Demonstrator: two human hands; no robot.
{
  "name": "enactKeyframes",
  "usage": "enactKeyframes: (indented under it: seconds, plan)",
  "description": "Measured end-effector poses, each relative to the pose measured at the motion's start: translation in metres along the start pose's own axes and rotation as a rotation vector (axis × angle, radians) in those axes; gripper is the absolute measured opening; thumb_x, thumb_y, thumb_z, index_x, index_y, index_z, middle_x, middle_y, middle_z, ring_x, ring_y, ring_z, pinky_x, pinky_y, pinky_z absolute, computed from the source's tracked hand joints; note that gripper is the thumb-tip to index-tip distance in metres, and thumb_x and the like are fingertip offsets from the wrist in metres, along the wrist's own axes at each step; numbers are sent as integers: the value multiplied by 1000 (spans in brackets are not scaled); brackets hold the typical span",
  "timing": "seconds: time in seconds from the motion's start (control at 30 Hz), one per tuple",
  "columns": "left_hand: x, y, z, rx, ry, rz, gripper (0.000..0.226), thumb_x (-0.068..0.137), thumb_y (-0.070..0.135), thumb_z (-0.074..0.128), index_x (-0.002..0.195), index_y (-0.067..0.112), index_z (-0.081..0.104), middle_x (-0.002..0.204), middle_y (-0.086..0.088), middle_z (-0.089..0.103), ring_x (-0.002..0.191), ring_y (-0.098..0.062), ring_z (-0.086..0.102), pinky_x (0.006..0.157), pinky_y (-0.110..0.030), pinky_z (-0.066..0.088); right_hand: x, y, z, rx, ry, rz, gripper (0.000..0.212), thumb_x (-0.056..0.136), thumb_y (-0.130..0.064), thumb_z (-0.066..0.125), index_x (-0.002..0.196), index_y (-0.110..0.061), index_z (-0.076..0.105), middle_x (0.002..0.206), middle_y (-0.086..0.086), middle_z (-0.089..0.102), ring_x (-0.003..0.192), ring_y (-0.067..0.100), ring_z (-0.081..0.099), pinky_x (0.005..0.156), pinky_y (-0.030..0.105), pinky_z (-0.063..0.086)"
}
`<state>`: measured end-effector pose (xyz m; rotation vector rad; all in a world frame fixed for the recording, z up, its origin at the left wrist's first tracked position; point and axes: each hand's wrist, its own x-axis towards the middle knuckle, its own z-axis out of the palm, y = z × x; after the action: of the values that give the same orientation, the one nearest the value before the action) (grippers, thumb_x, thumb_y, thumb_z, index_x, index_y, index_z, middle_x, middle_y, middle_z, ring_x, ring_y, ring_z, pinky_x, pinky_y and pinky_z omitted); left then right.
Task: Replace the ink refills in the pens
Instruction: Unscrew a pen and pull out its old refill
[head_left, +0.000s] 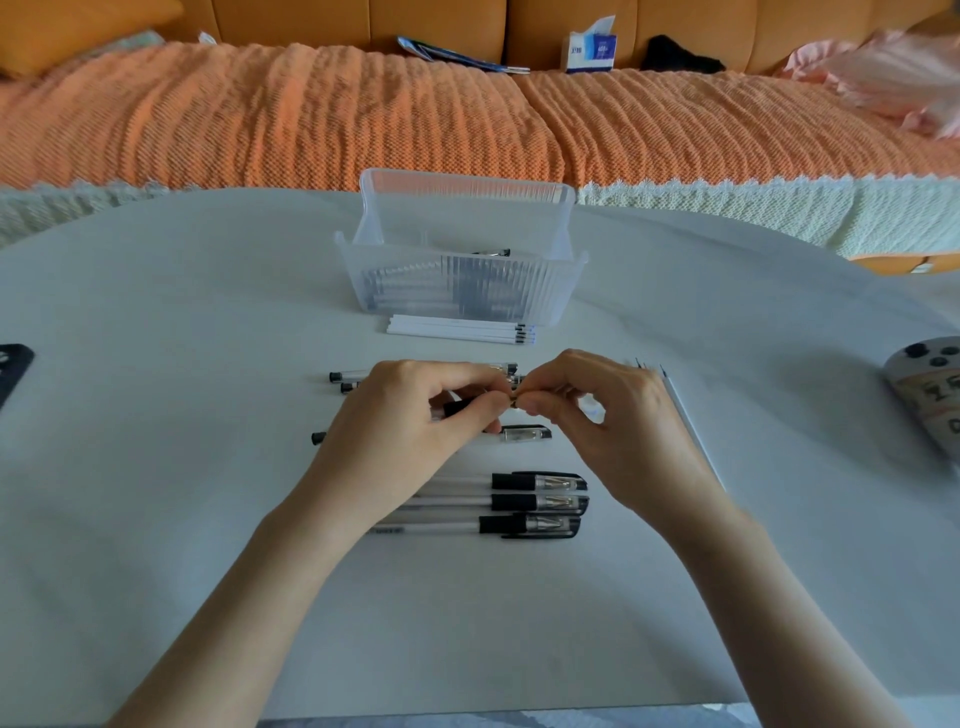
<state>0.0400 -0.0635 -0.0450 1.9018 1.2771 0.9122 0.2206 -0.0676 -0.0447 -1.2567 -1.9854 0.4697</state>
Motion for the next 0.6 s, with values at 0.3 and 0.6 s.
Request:
enactKeyframes:
  seconds: [0.3, 0.6]
  plan:
    - [-3, -1, 1, 185, 58, 71, 8, 84, 38, 64, 85, 36, 71, 71, 19, 69, 54, 4, 50, 53, -13, 35, 0, -1, -4, 102, -32, 106, 4, 82, -16, 69, 81, -19, 71, 74, -10, 68, 69, 12, 60, 66, 9, 43]
    - [-3, -3, 4, 242, 79, 132, 28, 79, 50, 48, 101, 39, 62, 80, 15, 70, 72, -7, 63, 64, -33, 51, 0, 0, -7, 38, -97, 97, 6, 81, -13, 70, 83, -16, 75, 65, -22, 60, 61, -1, 56, 63, 8, 41]
